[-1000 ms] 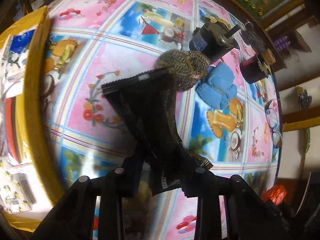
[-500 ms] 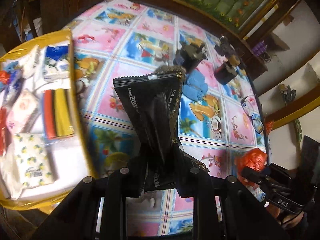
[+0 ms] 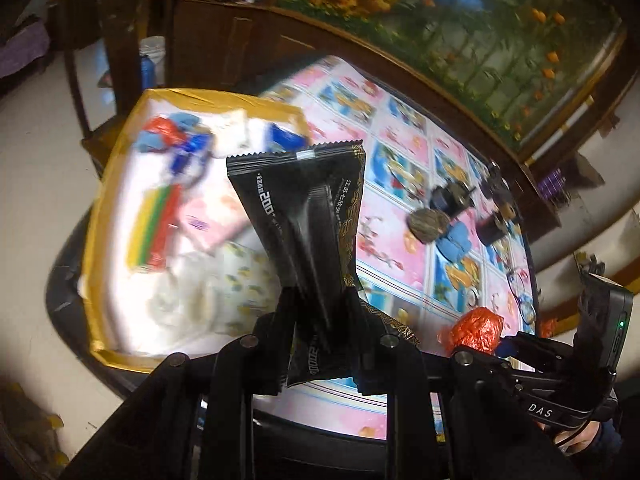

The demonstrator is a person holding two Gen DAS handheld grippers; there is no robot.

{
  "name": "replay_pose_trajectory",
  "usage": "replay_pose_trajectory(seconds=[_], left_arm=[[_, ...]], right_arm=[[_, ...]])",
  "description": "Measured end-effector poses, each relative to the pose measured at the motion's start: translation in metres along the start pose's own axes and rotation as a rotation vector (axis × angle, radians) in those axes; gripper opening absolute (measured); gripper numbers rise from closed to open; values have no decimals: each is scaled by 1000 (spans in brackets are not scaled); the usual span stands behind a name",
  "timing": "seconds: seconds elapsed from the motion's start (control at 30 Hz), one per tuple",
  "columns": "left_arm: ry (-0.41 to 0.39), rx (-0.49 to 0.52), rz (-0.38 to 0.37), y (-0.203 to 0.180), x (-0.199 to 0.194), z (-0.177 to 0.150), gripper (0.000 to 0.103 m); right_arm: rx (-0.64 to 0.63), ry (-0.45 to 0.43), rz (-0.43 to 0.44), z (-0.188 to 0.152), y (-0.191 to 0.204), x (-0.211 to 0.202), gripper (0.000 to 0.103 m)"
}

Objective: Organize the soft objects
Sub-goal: 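Carry the black snack bag and orange plastic bag over the yellow tray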

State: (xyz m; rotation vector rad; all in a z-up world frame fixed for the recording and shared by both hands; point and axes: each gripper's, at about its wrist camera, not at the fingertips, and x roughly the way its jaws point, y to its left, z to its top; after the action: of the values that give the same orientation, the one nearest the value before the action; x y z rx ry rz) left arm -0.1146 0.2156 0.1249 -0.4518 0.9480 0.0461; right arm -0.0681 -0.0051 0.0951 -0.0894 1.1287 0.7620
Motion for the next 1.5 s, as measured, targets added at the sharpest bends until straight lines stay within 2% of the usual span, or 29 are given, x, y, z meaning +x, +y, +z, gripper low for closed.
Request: replay_pose_trajectory(seconds=[0.23,0.43,0.67,0.87,1.13,1.5], left_arm=[[-79,-62,52,35,-34,8,23],[-80,-116,110,63,-39,2,23],[-55,-157,143,85,-29,0,23],[-12,-158,159,89,-5,10,23],[41,-134,157,86,26,12,23],[52,-93,205,81,46,14,24]], right_arm=[[-107,25,51,41,54,32,39],[-140,69,103,74,82,65,39],[-115,88,84,108,79,101,39],[-97,109,63,128,71,127,39],[-73,133,34,145,60,155,39],[-102,140,24,159,65,177,39]])
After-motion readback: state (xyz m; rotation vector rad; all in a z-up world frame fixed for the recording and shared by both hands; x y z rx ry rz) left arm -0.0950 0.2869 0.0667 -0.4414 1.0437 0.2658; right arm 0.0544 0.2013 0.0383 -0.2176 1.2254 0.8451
